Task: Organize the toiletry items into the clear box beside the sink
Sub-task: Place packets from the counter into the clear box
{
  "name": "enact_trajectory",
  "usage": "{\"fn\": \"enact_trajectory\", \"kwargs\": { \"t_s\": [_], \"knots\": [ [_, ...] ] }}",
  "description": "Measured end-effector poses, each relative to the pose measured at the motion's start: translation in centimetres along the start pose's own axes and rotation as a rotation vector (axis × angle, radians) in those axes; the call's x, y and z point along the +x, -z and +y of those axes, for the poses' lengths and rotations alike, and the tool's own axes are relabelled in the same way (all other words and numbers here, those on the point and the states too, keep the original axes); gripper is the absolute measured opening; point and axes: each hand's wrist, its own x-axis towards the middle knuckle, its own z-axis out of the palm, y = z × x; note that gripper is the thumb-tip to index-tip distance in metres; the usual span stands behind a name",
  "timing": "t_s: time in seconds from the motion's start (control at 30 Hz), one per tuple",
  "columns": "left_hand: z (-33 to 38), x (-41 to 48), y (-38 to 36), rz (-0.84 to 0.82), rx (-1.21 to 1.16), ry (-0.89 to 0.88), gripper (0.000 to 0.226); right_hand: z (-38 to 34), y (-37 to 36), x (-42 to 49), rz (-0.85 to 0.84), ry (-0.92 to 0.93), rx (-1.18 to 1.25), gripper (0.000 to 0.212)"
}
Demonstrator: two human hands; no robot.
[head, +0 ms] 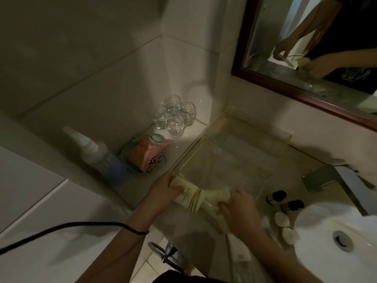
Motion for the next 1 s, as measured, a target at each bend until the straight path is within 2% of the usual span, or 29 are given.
{"fn": "enact_trajectory", "kwargs": {
  "t_s": [0.07, 0.13, 0.27, 0.37, 0.43, 0.63, 0.77, 0.87, 1.0],
  "knots": [
    [1.8, 1.6, -0.2, 0.002, 0.018, -0.02, 0.013, 1.0, 2.0, 1.6, 0.037, -0.057, 0.074, 0.006],
    [3.3, 3.5, -1.1, -0.013, 0.077, -0.049, 0.016, 1.8, 3.2, 3.1, -0.023, -0.134, 0.138, 0.013],
    [4.6, 6.4, -3.6, -0.042, 0.237, -0.13, 0.026, 3.1, 3.2, 5.7, -0.181, -0.135, 0.016, 0.031],
    [4.5, 7.5, -4.9, -0.072, 0.317, -0.159, 0.034, 3.1, 1.8, 7.0, -0.324, -0.119, -0.082, 0.032],
    [4.0, 8.0, -5.3, -0.062, 0.299, -0.165, 0.037, 3.1, 1.1, 7.5, -0.356, -0.119, -0.09, 0.033],
    [2.1, 8.0, -6.3, -0.003, 0.225, -0.145, 0.04, 4.0, 0.3, 8.7, -0.353, -0.146, -0.067, 0.035],
    [0.9, 8.0, -6.9, 0.08, 0.437, -0.226, 0.051, 4.0, -0.1, 8.0, -0.27, -0.125, -0.193, 0.041],
    [0.8, 7.8, -7.1, 0.091, 0.634, -0.378, 0.049, 4.0, -0.4, 7.5, -0.159, -0.104, -0.259, 0.044],
    [1.0, 8.0, -7.4, -0.036, 0.765, -0.66, 0.042, 4.3, -0.9, 7.3, -0.093, -0.108, -0.272, 0.045]
  ]
}}
